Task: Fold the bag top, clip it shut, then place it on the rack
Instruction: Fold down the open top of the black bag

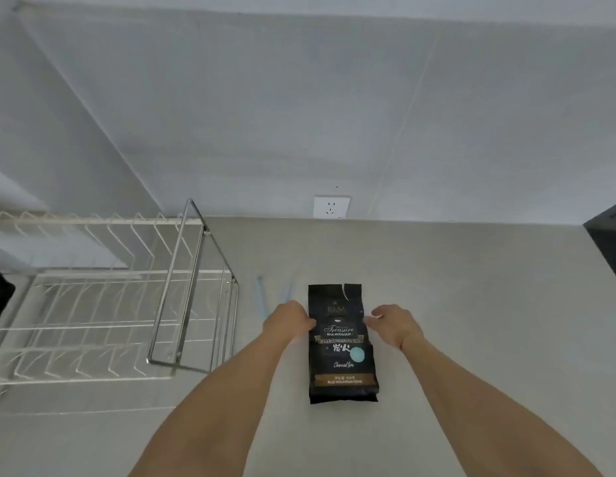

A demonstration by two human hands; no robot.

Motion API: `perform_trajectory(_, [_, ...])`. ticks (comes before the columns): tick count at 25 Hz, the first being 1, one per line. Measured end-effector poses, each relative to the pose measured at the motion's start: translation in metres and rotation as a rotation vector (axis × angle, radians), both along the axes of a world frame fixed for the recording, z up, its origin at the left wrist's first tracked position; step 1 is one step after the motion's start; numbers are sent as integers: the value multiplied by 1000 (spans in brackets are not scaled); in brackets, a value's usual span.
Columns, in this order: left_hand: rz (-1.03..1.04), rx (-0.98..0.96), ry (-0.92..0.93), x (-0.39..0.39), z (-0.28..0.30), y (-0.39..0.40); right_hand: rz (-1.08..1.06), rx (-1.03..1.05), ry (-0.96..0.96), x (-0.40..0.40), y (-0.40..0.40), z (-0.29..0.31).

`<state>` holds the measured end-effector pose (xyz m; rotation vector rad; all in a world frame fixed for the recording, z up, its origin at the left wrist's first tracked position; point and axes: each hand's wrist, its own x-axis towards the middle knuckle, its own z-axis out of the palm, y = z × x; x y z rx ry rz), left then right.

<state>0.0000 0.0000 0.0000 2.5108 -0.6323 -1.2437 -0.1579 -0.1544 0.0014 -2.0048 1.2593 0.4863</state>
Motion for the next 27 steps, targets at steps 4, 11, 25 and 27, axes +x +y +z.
perform_trajectory(4, [141, -38, 61, 0, -6, -5, -205, 115, -150, 13, 5, -8])
perform_trajectory(11, [445, -206, 249, -5, -1, 6, -539, 297, -286, 10, 15, -5])
perform_trajectory(25, [359, -574, 199, -66, 50, 82, -522, 365, -660, -72, 82, 63])
perform_trajectory(27, [342, -591, 181, -78, 51, 97, -512, 380, -661, -87, 94, 68])
